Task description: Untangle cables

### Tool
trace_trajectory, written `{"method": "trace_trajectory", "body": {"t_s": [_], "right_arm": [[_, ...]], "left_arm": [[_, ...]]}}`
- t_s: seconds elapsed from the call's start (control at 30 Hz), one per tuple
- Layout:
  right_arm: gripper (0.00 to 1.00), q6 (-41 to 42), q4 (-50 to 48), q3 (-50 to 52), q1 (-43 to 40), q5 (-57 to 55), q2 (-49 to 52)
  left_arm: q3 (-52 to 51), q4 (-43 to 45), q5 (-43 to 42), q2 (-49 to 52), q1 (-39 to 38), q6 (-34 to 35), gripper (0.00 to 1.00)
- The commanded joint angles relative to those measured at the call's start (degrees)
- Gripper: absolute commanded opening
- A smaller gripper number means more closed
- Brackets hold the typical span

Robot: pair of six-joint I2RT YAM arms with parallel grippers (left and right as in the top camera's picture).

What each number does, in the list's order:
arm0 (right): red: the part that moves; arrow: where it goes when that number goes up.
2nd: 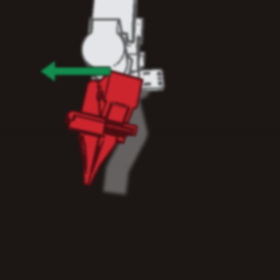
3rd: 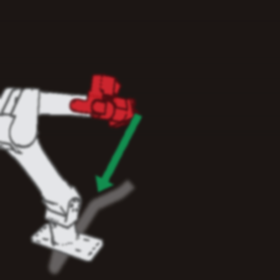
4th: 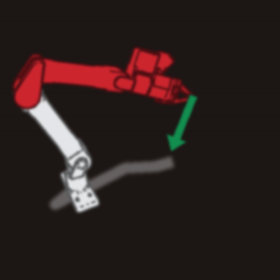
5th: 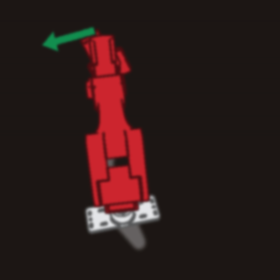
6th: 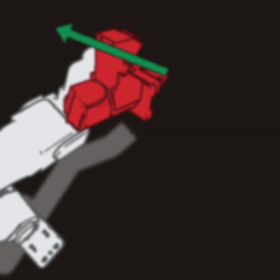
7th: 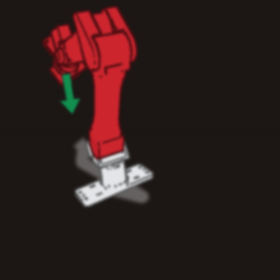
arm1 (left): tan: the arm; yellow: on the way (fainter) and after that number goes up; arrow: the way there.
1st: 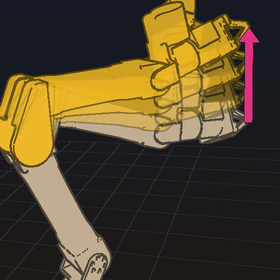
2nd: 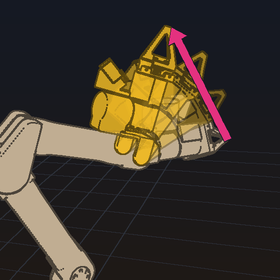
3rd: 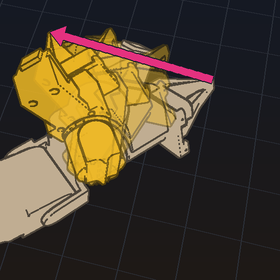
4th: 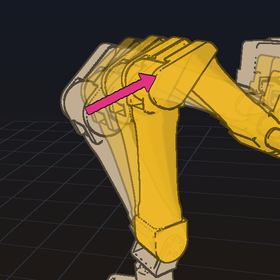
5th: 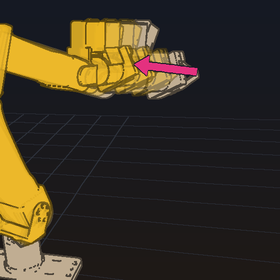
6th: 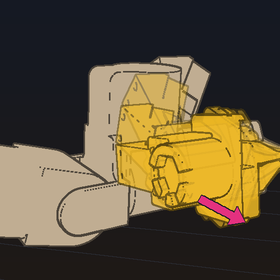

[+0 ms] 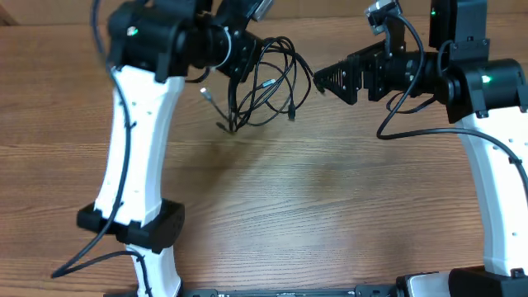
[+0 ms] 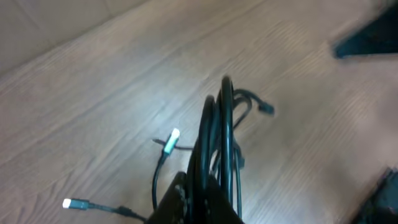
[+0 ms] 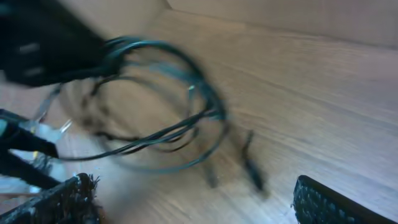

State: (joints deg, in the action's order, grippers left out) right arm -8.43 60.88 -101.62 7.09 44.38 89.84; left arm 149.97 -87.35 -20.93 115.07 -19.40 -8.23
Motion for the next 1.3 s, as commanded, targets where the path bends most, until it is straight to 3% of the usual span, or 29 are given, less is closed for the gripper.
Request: {"method": "trace_trajectory", "body": {"t_s": [0.0, 0.1, 0.2, 0.33, 0.57, 0.83, 0.93, 0.97, 1.03, 1.1, 1.13, 1.17, 1.27], "right_arm": [[1.0, 1.1, 0.7, -0.5, 2.0, -1.3, -0.6], [0.94, 0.9, 0.5, -0.4, 5.3, -4.7, -0.6], [0.73, 1.4, 0.5, -0.4, 8.3, -7.5, -0.6], [0.66, 1.4, 0.3, -0.4, 11.2, -9.7, -0.3], [0.68, 1.6, 0.4, -0.3, 11.6, -8.9, -0.3], [0.85, -0.4, -0.7, -0.3, 16.1, -8.7, 0.9], [0.81, -0.6, -1.2, -0.3, 18.3, -8.6, 2.6], [0.76, -0.6, -1.2, -0.3, 18.8, -8.3, 3.0], [0.55, -0.6, -1.5, -0.3, 19.8, -8.1, 3.9], [0.5, -0.6, -2.3, -0.3, 20.7, -8.1, 4.1], [0.35, -0.6, -3.4, -0.3, 21.2, -8.1, 4.2], [0.05, -0.5, -4.1, -0.3, 21.3, -8.1, 4.2], [0.04, -0.4, -5.2, -0.3, 21.4, -8.6, 4.2]], "left_arm": [[-2.5, 5.2, -0.9, 0.0, -0.5, 5.0, 0.04], [-2.6, 9.2, 2.9, 0.0, -2.3, 13.4, 0.04], [-2.6, 10.5, 4.8, 0.0, -2.9, 18.8, 0.04], [-2.6, 11.2, 4.9, 0.0, -3.2, 27.0, 0.04], [-2.3, 12.3, 15.0, -0.4, -3.0, 41.9, 0.04], [-2.3, 8.8, 23.0, -0.4, -3.5, 55.7, 0.04], [-2.3, 8.5, 23.1, -0.4, -3.5, 60.1, 0.04], [-2.3, 8.6, 23.5, -0.4, -3.5, 60.8, 0.04], [-2.3, 8.4, 25.8, -0.4, -3.5, 63.8, 0.04], [-2.3, 8.3, 25.4, -0.4, -3.5, 65.4, 0.04], [-2.3, 8.3, 24.2, -0.4, -3.5, 66.2, 0.04], [-2.3, 8.3, 23.1, -0.4, -3.5, 66.8, 0.04], [-2.3, 8.4, 21.4, -0.4, -3.5, 67.3, 0.04]]}}
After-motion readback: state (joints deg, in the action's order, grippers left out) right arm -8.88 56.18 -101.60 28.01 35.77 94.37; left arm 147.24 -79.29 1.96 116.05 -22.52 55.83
